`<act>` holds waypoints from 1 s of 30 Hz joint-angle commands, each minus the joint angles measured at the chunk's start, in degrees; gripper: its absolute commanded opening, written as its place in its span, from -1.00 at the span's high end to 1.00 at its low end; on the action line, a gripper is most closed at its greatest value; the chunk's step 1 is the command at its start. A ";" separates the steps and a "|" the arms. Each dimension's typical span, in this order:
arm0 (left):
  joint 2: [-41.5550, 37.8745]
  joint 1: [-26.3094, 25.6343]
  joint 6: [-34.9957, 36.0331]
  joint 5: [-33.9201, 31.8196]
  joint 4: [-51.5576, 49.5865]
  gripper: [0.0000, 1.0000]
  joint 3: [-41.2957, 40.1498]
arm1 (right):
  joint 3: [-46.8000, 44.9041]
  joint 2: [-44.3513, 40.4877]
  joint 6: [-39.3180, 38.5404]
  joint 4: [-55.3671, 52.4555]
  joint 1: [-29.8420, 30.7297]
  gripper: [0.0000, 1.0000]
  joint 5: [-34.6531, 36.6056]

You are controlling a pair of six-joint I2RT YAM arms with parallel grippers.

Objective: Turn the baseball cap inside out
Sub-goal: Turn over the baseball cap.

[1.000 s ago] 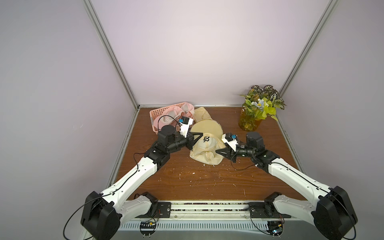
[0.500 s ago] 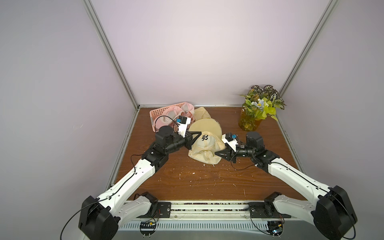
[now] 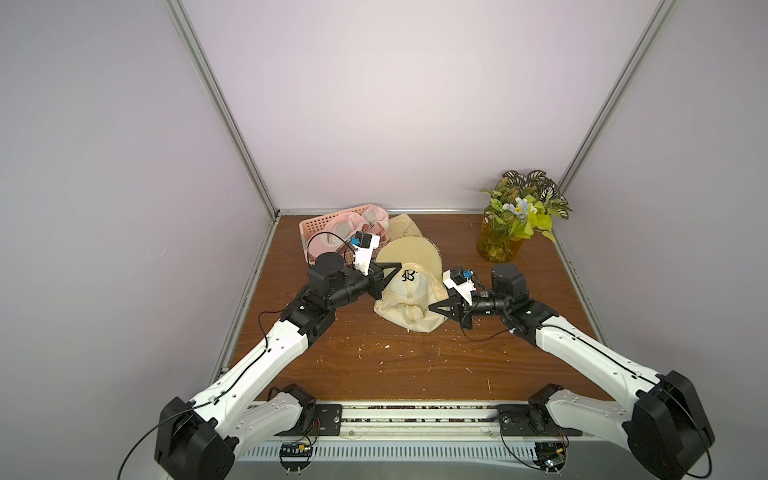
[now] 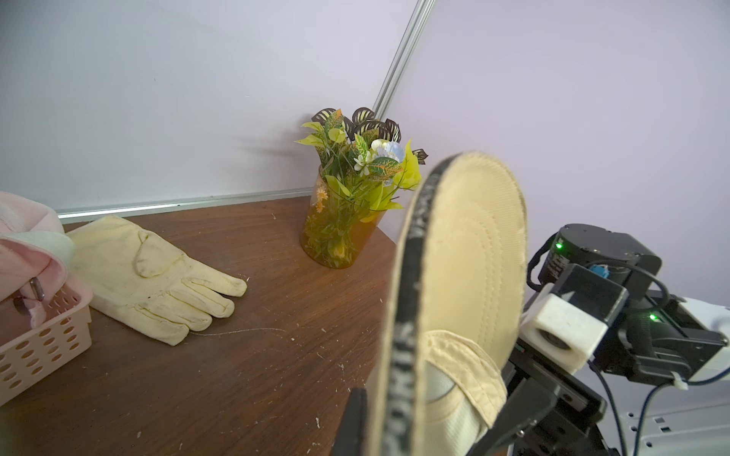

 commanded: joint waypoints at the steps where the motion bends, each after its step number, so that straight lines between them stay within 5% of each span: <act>1: -1.32 0.91 -2.22 -3.24 7.62 1.00 1.40 | -0.14 -1.46 9.98 4.16 1.32 1.00 11.62; 5: -1.50 0.91 -7.61 -0.06 13.37 1.00 -1.60 | 2.00 0.16 20.19 3.16 1.82 1.00 40.06; 15: 0.85 -4.71 -21.96 -6.46 24.52 1.00 -6.87 | 8.86 11.87 29.70 -7.52 7.46 0.99 74.87; 22: 0.77 -4.71 -23.07 -9.75 23.49 1.00 -7.47 | 9.69 18.65 28.95 -9.40 7.38 0.52 72.96; 30: 1.59 -4.71 -19.46 -13.85 15.78 1.00 -6.39 | 1.19 12.03 17.89 6.74 5.37 -0.06 47.38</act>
